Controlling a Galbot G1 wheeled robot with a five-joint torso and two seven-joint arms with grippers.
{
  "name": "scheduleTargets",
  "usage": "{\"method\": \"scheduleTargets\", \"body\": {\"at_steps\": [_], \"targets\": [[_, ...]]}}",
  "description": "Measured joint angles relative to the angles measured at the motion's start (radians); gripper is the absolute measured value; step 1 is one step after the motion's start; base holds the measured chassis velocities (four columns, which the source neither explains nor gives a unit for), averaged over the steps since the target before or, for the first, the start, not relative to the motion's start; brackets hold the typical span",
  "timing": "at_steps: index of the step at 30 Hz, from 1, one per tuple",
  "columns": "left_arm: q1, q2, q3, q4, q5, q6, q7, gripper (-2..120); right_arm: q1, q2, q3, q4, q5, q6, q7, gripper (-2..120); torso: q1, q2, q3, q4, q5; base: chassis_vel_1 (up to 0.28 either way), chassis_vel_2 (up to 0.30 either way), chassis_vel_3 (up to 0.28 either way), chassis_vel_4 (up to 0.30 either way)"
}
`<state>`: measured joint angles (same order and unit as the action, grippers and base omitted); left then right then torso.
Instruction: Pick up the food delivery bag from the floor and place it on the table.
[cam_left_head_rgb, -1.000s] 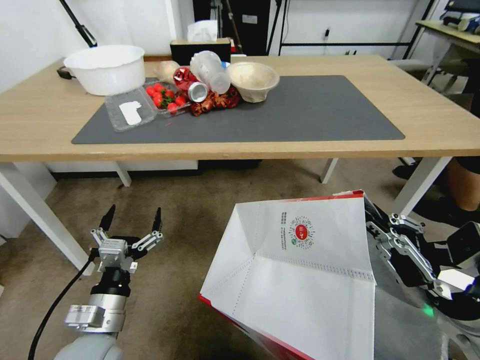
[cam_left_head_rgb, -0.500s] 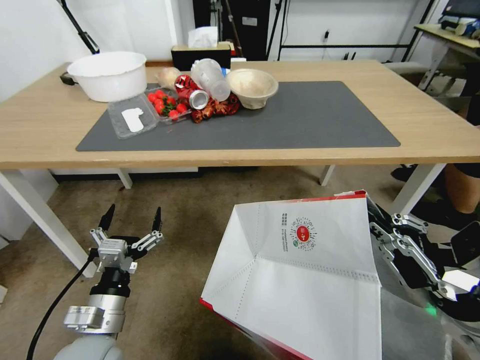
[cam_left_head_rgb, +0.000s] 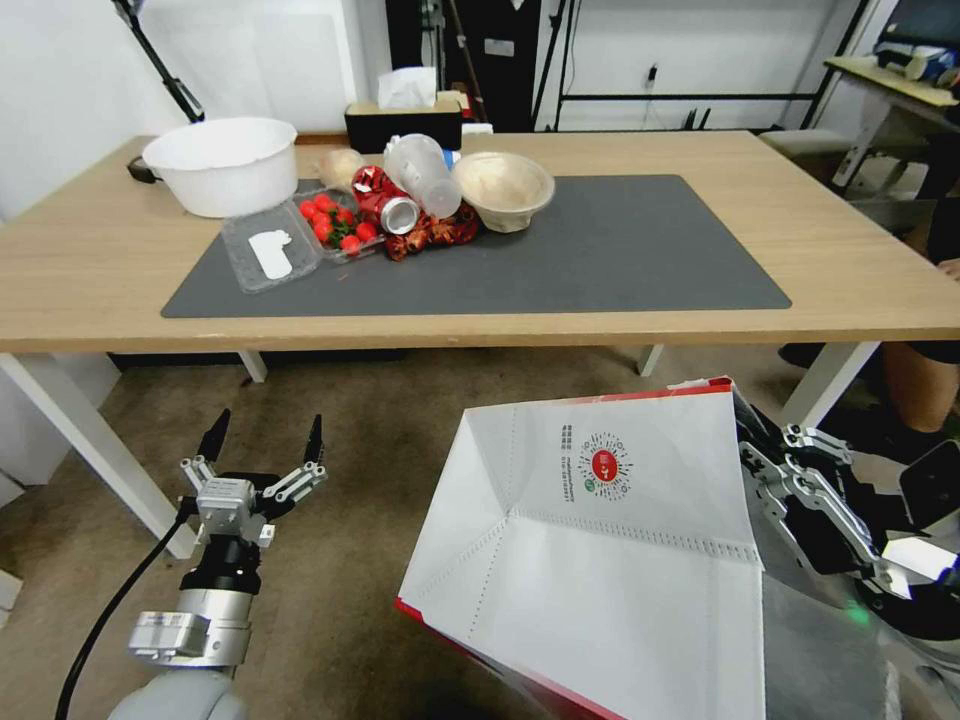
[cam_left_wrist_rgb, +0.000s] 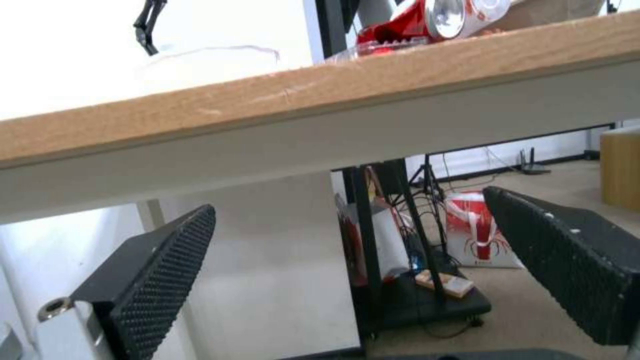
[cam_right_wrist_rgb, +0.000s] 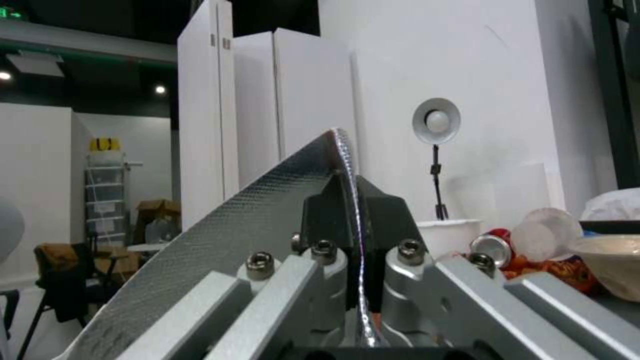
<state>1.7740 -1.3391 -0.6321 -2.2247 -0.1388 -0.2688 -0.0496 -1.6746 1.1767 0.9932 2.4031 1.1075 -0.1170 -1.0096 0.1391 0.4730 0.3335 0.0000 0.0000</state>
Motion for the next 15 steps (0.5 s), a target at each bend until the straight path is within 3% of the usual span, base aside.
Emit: {"method": "scheduleTargets", "body": {"at_steps": [15], "targets": [[0.004,-0.003,0.0,0.001,0.003,-0.002,-0.001,100,-0.001,0.004,0.001,-0.002,0.0,0.005,-0.001,0,0.022,0.058,0.036,-0.0001,0.0,0.0,0.0,0.0,0.0]]}}
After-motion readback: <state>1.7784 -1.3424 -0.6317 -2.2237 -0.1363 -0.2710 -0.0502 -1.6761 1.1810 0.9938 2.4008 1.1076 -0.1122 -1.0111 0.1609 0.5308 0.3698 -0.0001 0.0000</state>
